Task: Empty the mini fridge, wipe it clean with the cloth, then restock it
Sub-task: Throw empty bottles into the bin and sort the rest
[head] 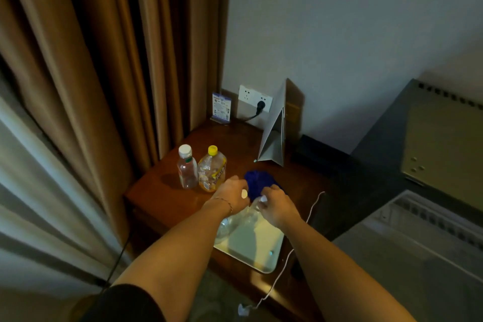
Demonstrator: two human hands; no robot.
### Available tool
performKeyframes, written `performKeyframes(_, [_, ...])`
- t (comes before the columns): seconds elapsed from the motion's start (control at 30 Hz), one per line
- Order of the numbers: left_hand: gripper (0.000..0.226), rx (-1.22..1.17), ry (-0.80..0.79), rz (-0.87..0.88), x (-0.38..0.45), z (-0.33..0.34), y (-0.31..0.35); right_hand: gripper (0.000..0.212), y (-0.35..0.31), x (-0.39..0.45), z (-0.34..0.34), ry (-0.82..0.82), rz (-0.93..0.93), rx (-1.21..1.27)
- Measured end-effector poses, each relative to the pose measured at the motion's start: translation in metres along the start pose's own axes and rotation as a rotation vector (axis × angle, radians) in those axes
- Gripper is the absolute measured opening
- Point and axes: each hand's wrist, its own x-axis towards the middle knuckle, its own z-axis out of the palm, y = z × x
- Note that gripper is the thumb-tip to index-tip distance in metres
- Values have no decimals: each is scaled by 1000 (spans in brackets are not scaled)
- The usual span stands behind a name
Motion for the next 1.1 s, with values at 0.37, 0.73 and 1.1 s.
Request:
performKeyframes(0.37, [30, 80, -61, 120, -48, 19, 46, 29, 30, -94, -2, 124, 179, 223])
performKeyframes(0.73, [34, 176, -154, 309, -213, 137, 171, 37, 129, -354, 37, 291, 332, 293])
performKeyframes(1.1, [33, 170, -453, 752, -444, 306, 399, 29, 263, -702, 80, 454, 833, 281])
